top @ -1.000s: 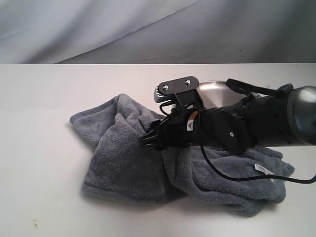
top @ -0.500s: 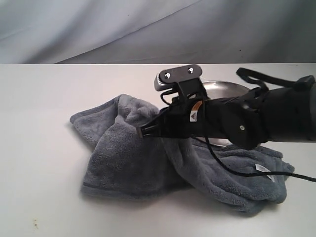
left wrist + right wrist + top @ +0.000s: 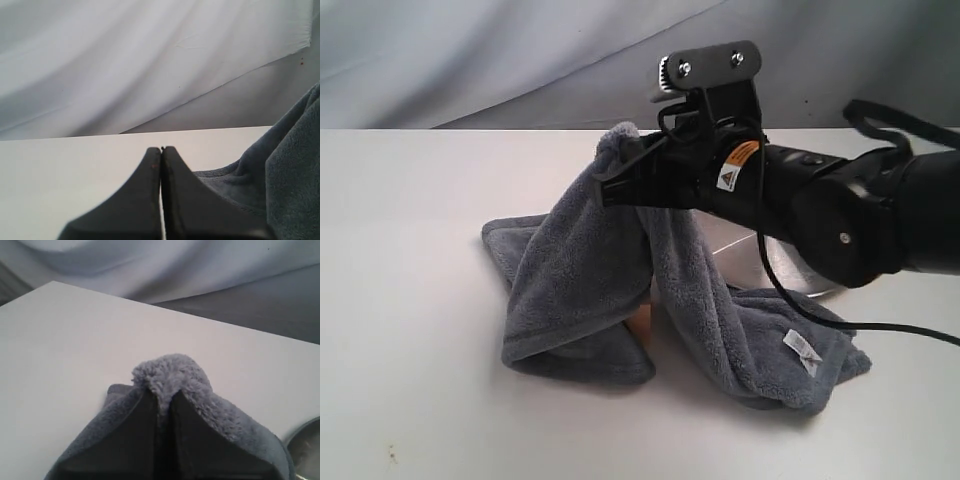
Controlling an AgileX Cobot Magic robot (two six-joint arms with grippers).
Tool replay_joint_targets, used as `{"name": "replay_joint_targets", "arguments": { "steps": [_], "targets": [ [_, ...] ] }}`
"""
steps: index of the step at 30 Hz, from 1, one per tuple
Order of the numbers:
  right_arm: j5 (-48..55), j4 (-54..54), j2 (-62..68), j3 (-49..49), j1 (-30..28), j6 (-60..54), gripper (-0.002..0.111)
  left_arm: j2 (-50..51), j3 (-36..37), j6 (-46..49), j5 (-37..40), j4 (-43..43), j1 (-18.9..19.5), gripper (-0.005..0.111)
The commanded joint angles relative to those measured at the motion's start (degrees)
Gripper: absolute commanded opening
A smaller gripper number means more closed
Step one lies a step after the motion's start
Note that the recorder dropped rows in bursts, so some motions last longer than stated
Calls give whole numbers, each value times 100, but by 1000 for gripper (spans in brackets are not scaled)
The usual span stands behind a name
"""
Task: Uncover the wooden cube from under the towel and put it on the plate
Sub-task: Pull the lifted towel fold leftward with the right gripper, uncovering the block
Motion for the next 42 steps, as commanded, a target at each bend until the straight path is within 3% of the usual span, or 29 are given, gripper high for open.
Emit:
{"name": "replay_joint_targets", "arguments": {
  "steps": [1, 9, 14, 18, 20, 23, 30, 35, 42],
  "targets": [
    [-650, -53, 503, 24, -52, -41, 0, -24, 25, -13, -62, -14, 12, 0],
    [-872, 118, 1042, -518, -19, 39, 0, -24, 25, -13, -62, -14, 12, 0],
    [-98, 118, 1433, -972, -19, 39, 3, -24, 25, -13, -62, -14, 12, 0],
    [264, 54, 1318, -1009, -19, 1, 28, -24, 25, -13, -62, -14, 12, 0],
    [564, 54, 1144, -1009, -19, 1, 49, -24, 25, -13, -62, -14, 12, 0],
    [1358, -110, 807, -1009, 43, -142, 63, -24, 25, -13, -62, -14, 12, 0],
    [3335, -291, 310, -998, 669, -474, 53, -24, 25, -13, -62, -14, 12, 0],
    [3401, -291, 653, -998, 1029, -858, 54, -24, 25, -13, -62, -14, 12, 0],
    [3412, -544, 1188, -998, 1040, -869, 56, -24, 25, -13, -62, -14, 12, 0]
  ]
}}
